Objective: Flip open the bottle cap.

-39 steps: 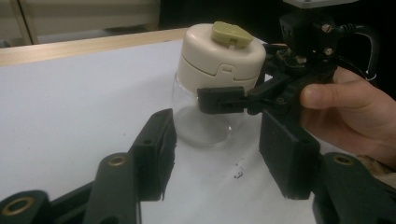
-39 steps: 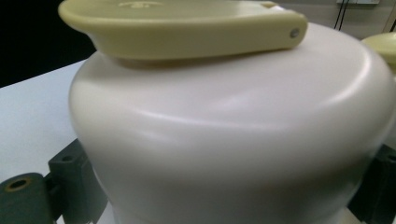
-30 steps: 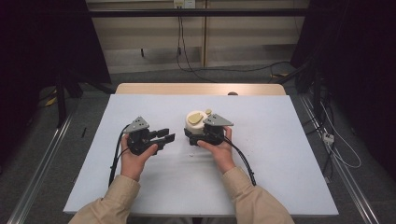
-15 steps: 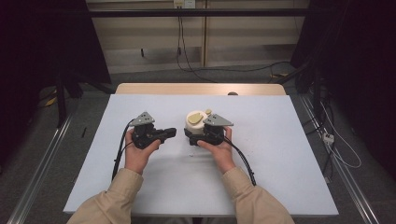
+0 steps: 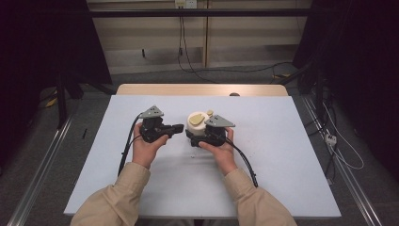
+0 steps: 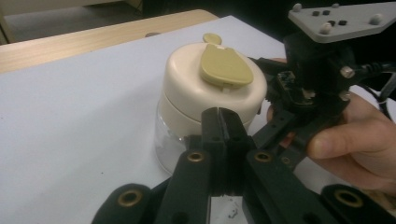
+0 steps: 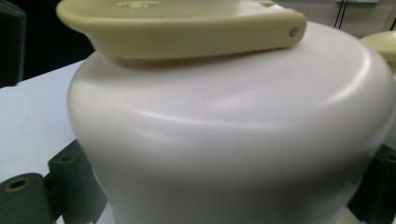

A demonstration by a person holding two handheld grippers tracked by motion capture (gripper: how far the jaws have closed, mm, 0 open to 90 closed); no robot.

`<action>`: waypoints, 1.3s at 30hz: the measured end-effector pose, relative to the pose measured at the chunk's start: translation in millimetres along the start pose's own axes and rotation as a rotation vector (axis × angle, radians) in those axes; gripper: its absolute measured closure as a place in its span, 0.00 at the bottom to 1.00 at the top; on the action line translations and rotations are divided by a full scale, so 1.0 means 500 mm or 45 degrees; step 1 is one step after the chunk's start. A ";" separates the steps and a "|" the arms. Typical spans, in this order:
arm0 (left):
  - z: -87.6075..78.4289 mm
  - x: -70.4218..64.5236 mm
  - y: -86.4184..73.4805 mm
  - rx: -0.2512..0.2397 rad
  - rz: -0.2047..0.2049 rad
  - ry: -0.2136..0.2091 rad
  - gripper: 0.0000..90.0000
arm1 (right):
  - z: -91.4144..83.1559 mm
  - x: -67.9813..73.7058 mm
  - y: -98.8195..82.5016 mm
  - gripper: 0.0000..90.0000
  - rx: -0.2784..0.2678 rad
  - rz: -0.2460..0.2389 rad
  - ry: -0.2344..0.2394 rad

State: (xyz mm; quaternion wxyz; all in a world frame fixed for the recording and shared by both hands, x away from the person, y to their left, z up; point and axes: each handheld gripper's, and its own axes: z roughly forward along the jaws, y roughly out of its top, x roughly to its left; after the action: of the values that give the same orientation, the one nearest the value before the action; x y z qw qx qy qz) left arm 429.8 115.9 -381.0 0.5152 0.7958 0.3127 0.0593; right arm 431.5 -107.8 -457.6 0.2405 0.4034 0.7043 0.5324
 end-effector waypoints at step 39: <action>0.036 -0.024 0.052 0.012 0.022 0.037 1.00 | 0.000 -0.001 0.000 0.07 0.001 0.007 0.000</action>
State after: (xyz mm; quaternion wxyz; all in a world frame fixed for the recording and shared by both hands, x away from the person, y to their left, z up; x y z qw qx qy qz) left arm 439.2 87.7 -364.3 0.5063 0.8000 0.3134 0.0738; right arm 431.9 -107.9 -457.6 0.2388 0.4053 0.7034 0.5328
